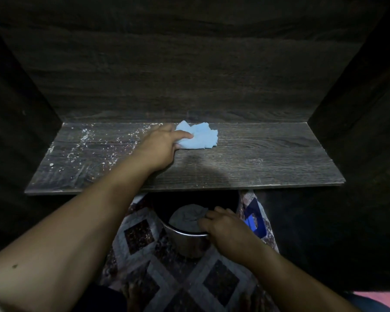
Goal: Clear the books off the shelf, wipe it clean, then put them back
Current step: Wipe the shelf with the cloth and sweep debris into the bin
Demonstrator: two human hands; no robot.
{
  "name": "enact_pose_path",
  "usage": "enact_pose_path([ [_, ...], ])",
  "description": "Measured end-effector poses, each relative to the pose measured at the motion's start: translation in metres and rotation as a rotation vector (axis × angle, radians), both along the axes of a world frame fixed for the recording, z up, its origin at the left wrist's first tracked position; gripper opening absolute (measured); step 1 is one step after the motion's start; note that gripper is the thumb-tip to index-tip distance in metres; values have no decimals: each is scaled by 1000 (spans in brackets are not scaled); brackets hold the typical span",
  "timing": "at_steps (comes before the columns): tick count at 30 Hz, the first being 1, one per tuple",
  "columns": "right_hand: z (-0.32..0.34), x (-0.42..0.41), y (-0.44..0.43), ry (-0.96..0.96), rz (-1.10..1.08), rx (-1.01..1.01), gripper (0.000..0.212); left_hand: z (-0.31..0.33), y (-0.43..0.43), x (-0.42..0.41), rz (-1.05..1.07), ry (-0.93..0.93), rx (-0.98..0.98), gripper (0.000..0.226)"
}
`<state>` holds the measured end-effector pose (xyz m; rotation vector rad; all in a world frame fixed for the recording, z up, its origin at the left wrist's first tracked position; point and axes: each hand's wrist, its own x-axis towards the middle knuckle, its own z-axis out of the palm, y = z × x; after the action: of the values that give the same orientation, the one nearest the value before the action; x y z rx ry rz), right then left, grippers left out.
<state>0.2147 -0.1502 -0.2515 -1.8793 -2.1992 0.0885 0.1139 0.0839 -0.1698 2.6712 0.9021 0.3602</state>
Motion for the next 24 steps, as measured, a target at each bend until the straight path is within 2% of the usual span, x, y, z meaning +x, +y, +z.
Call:
enact_pose_path([
  [3,3,-2,0,-4,-2,-15,27,0,-13,-5,9,-11,-19,36],
  [11,12,-6,-3,-20,2,-57,40,0,-40,-18,-22,12,-73,37],
  [16,22,-6,-11,56,13,-151,25,1,-56,-28,-28,31,-98,40],
  [24,31,-10,-21,8,31,-188,27,3,-82,-44,-29,52,-160,43],
])
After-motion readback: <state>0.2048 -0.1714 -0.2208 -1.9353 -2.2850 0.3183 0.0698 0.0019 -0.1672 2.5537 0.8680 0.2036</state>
